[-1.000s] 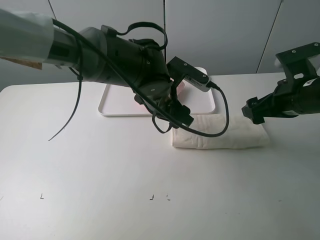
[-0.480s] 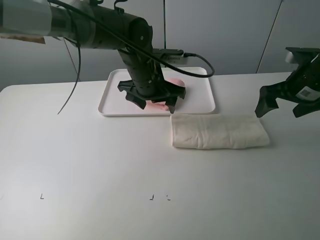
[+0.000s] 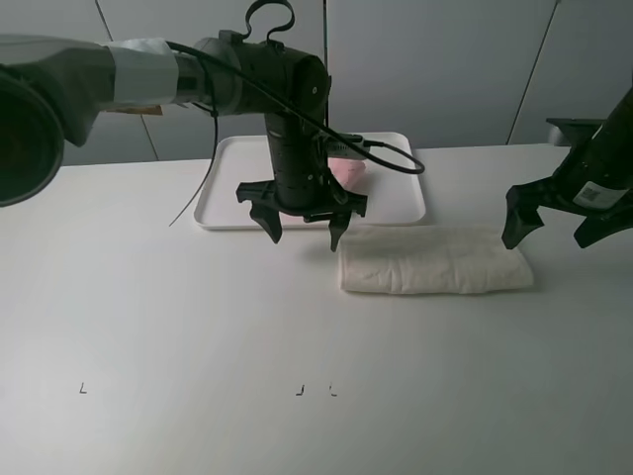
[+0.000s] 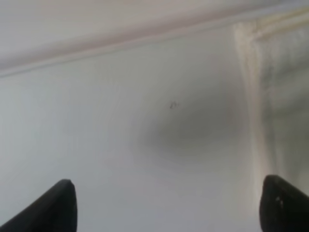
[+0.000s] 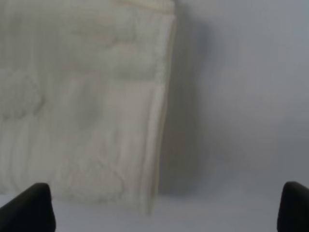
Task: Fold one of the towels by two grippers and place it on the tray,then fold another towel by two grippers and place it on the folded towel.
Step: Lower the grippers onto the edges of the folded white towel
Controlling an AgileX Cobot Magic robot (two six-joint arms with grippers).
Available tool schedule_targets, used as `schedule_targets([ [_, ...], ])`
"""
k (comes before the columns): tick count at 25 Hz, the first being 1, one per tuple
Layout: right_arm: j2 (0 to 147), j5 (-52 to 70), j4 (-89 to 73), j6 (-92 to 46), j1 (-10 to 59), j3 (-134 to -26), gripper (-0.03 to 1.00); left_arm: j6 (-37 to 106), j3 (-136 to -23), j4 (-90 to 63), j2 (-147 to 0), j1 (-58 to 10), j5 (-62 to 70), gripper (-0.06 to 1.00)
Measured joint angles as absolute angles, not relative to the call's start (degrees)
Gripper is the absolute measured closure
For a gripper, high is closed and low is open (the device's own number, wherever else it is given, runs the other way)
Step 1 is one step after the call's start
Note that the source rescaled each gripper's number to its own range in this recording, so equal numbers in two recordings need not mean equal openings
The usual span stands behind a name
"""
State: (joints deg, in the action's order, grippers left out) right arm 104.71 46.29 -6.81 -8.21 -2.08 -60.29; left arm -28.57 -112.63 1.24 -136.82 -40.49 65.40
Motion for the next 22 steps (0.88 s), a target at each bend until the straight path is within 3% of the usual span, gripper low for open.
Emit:
schedule_targets([
  [5, 106.88, 46.86, -6.81, -8.06, -2.08, -61.7, -0.03, -30.1, -114.26, 0.0, -137.56, -40.49, 64.9, 0.13],
  [7, 108.02, 47.86, -6.81, -8.06, -2.08, -63.12, -0.03, -28.14, -114.89, -0.92, -138.06, -40.49, 64.9, 0.14],
  [14, 111.14, 50.63, -6.81, -8.06, -2.08, -66.13, -0.03, -25.64, -118.33, -2.46, -140.15, -40.49, 64.9, -0.03],
  [22, 111.45, 50.9, -6.81, -8.06, -2.08, -66.69, -0.03, -27.29, -120.57, -2.68, -143.15, -40.49, 68.63, -0.05],
])
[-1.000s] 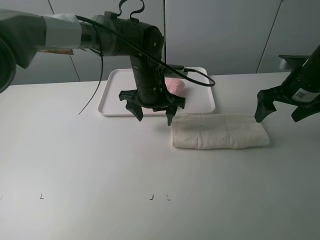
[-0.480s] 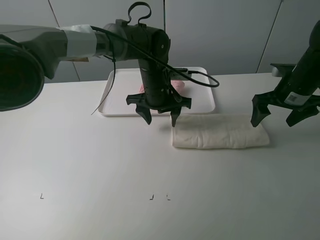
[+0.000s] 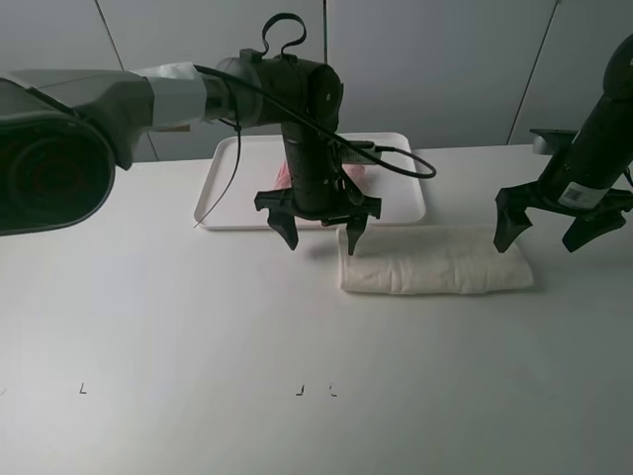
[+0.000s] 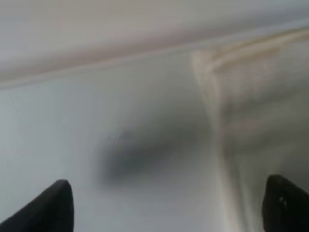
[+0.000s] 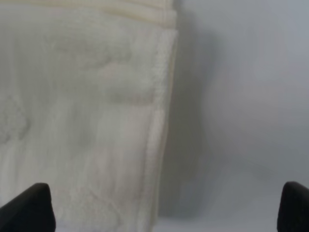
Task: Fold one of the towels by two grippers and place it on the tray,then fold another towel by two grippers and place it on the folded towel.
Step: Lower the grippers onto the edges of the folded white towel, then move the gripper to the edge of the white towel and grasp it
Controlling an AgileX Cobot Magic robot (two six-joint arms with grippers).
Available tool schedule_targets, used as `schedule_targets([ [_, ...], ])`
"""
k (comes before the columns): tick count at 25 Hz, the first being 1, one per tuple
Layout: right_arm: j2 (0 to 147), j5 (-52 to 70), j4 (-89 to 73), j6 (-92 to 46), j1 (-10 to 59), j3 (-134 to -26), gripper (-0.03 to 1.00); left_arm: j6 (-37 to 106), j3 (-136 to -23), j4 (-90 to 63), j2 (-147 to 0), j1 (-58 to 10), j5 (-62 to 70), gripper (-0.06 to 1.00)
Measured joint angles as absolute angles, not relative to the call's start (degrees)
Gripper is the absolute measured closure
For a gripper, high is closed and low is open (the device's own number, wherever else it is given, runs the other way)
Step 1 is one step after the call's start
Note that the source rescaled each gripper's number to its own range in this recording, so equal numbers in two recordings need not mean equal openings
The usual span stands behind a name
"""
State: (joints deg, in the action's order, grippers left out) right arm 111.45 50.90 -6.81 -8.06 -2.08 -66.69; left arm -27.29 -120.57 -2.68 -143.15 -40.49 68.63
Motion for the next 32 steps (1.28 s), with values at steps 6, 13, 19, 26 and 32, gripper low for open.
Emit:
schedule_targets([
  [6, 111.45, 51.02, -6.81, -8.17, -2.08, -66.85, -0.03, -28.43, -121.0, -2.68, -144.4, -40.82, 69.34, -0.05],
  [13, 111.54, 51.02, -6.81, -8.17, -0.71, -66.94, -0.03, -28.79, -121.94, -2.55, -145.42, -41.0, 69.68, -0.05],
  [19, 114.36, 51.02, -9.99, -8.17, -0.71, -66.97, -0.03, -28.74, -122.04, -2.55, -145.42, -41.0, 69.8, -0.05],
  [26, 115.76, 49.73, -11.68, -8.55, -0.71, -66.97, -0.03, -28.39, -122.04, -2.55, -145.42, -41.0, 69.8, -0.05],
  [32, 117.89, 48.78, -11.57, -8.82, -0.71, -67.07, 0.12, -27.39, -122.06, -2.48, -145.42, -41.0, 69.8, -0.05],
])
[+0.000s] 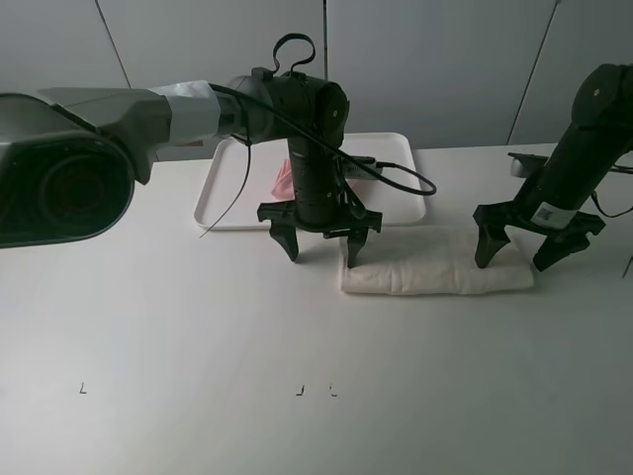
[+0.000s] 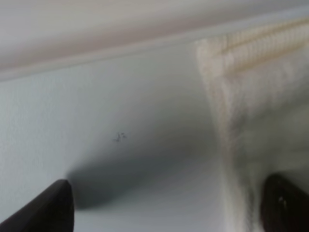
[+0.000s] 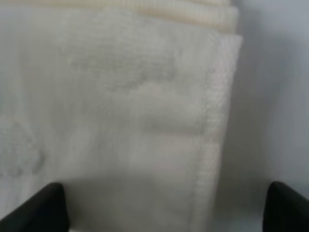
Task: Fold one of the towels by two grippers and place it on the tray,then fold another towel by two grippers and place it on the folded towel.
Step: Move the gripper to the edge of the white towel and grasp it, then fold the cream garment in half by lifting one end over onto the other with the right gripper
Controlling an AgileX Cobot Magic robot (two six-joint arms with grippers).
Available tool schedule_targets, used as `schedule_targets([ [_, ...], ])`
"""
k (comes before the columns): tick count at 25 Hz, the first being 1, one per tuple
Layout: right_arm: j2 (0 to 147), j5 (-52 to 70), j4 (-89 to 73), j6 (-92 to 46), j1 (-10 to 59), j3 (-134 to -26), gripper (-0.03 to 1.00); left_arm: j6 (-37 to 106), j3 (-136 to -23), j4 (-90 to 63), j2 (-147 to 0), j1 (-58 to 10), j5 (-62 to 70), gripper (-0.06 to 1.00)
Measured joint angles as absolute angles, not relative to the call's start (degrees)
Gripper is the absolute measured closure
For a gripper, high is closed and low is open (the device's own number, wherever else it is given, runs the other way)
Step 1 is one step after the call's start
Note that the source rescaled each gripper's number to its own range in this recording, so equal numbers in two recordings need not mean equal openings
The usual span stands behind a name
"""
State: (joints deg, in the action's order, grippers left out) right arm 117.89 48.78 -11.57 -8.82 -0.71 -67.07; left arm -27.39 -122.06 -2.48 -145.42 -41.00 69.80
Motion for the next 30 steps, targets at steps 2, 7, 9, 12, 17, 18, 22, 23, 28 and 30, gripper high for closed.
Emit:
schedule_targets([
  [2, 118.26, 48.75, -11.48, -8.98, -0.71, -67.2, 0.16, -27.13, -122.16, -2.48, -145.42, -41.0, 69.8, -0.05],
  [7, 118.39, 48.51, -11.48, -9.42, -0.71, -67.2, 0.17, -26.67, -122.16, -2.48, -145.42, -41.0, 69.8, -0.05],
  [9, 118.48, 48.14, -11.48, -9.42, -0.71, -67.2, 0.21, -26.57, -122.16, -2.42, -145.42, -41.0, 69.8, -0.05],
  [12, 118.76, 47.08, -11.48, -9.65, -0.71, -67.2, 0.44, -26.44, -122.16, -2.42, -145.42, -41.0, 69.8, -0.05],
  [17, 119.02, 47.28, -13.49, -11.38, -0.58, -67.2, 0.94, -26.21, -122.27, -2.42, -145.42, -41.0, 69.8, -0.05],
  [18, 119.02, 47.28, -13.61, -11.95, -0.58, -67.2, 0.94, -25.9, -122.27, -2.42, -145.42, -41.0, 69.8, -0.05],
  [22, 118.83, 47.95, -14.26, -13.56, -0.58, -67.2, 0.94, -25.54, -122.27, -2.42, -145.42, -41.0, 69.8, -0.05],
  [23, 118.41, 48.38, -14.5, -13.71, -0.58, -67.2, 0.94, -25.54, -122.27, -2.42, -145.42, -41.0, 69.8, -0.05],
  [28, 113.93, 51.12, -16.98, -14.15, -0.58, -67.2, 0.94, -25.54, -122.27, -2.42, -145.42, -41.0, 69.8, -0.05],
  [30, 111.91, 52.18, -18.99, -14.15, -0.58, -67.2, 0.94, -25.43, -122.27, -2.42, -145.42, -41.0, 69.8, -0.05],
])
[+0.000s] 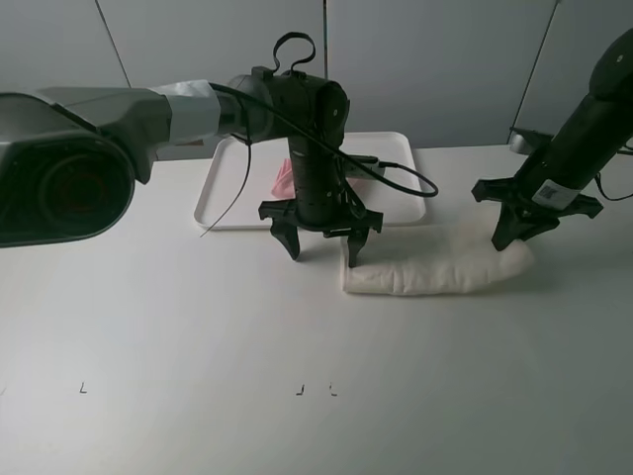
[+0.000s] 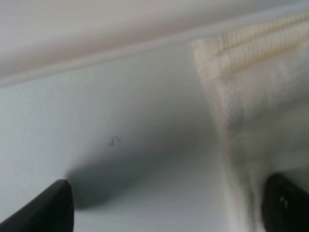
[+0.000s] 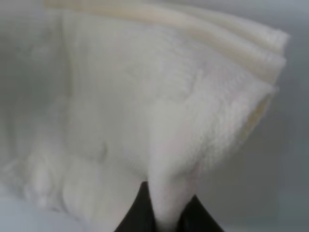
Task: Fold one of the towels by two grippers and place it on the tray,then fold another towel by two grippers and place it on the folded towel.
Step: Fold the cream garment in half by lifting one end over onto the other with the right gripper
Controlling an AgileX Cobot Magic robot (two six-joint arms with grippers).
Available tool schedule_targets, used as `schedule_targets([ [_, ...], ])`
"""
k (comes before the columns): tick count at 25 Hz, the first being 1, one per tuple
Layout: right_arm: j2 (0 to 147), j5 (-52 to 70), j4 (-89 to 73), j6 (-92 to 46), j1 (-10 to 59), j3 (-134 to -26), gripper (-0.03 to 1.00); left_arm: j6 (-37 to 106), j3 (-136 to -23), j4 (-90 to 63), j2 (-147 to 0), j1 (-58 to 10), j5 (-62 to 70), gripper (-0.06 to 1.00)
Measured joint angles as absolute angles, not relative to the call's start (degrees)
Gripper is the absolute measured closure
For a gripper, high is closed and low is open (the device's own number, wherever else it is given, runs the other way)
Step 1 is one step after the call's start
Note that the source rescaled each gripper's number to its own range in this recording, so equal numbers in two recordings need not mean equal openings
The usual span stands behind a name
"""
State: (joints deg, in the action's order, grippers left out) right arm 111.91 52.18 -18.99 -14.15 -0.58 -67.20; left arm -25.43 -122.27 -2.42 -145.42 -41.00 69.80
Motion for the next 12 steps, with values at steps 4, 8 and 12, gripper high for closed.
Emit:
schedule_targets([
  [4, 109.31, 54.28, -25.59, -14.3, -0.58, -67.2, 0.94, -25.43, -122.27, -2.42, -145.42, -41.0, 69.8, -0.05],
  [8, 109.07, 56.48, -34.27, -17.55, -0.58, -67.2, 0.94, -25.43, -122.27, -2.42, -145.42, -41.05, 69.8, -0.05],
  [12, 109.07, 56.74, -40.82, -20.9, 1.95, -67.2, 0.94, -25.43, -122.27, -2.42, -145.42, -41.05, 69.8, -0.05],
])
